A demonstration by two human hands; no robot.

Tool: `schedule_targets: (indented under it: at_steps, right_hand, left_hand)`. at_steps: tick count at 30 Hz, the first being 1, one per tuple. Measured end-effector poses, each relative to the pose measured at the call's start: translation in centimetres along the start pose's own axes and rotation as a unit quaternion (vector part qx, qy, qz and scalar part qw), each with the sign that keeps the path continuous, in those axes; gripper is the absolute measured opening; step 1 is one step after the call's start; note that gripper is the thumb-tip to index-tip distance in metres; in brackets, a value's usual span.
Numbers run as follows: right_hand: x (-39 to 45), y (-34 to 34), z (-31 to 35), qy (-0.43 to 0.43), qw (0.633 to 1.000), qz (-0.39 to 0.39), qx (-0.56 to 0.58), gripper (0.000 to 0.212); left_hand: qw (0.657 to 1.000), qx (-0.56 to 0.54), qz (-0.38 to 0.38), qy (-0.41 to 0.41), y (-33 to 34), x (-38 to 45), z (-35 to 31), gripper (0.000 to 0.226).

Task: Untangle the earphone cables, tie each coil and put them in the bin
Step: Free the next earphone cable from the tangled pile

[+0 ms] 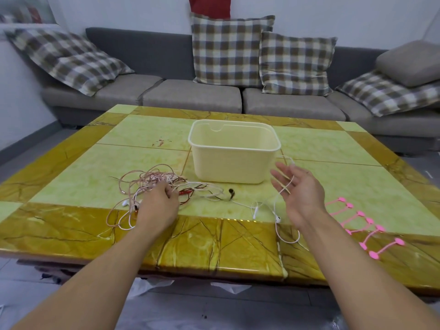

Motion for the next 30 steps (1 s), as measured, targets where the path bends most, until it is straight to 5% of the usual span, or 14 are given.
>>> schedule_targets:
  at_steps: [5,8,11,14,17,19,22,25,27,30]
  right_hand:
    - [0.6,-0.5,1.4,0.006,0.997,0.035,0.069,0.01]
    - [0.2,-0.6,1.0,0.022,0.988,0.063,-0.142,0.005]
    - [-0.2,-0.8,-0.3,0.005,0.937,0.077,-0.34,0.005]
    - [-0.2,-1.0,-1.4,-0.025,0.882,0.067,-0.466,0.02]
    - [-0.4,-0.3,-1.5,-0.124,0.766,0.036,-0.63,0.059]
    - [-1.6,1.4,-1.4,-0.203,0.745,0.061,-0.633,0.059]
    - [-3.0,4.4,-3.9,-0.207,0.732,0.188,-0.621,0.051]
    - [-3.2,5.4,-7.7,-0.165,0.642,0.283,-0.693,0.053]
    - [-2.5,5.1,-8.9,-0.148,0.572,0.274,-0.759,0.051]
    - [-1.3,4.8,-8.6,-0.116,0.606,0.212,-0.758,0.014]
  left_hand:
    - [0.998,0.019,-0.064,-0.023,-1.6,0.1,0.3,0.016]
    - [0.993,0.046,-0.11,-0.012,-2.4,0.2,-0.3,0.008]
    - [0.989,0.048,-0.131,0.057,-2.6,0.3,-1.0,0.041]
    - [0.973,0.057,-0.093,0.204,-1.3,-0.6,-3.3,0.066]
    - [0.951,0.025,-0.086,0.296,-0.7,-1.8,-5.3,0.061]
    - [0.961,-0.019,-0.033,0.274,-0.1,-2.0,-6.0,0.053]
    - [0.974,-0.011,0.133,0.183,2.2,-2.2,-4.9,0.035]
    - [0.965,0.038,0.211,0.152,3.8,-2.2,-3.5,0.03]
    - [0.965,0.058,0.209,0.145,3.7,-1.9,-2.9,0.033]
    - [0.966,0.059,0.212,0.135,3.4,-1.4,-2.1,0.052]
Point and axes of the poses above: each hand's wrist, its own x-axis towards the middle knuckle, its own y-axis out of the palm, z = x × y, the point moved 5 cm from there along x, towards the middle knuckle, and after that the axes turned 1 degree about -x, right-handed, at the moved point
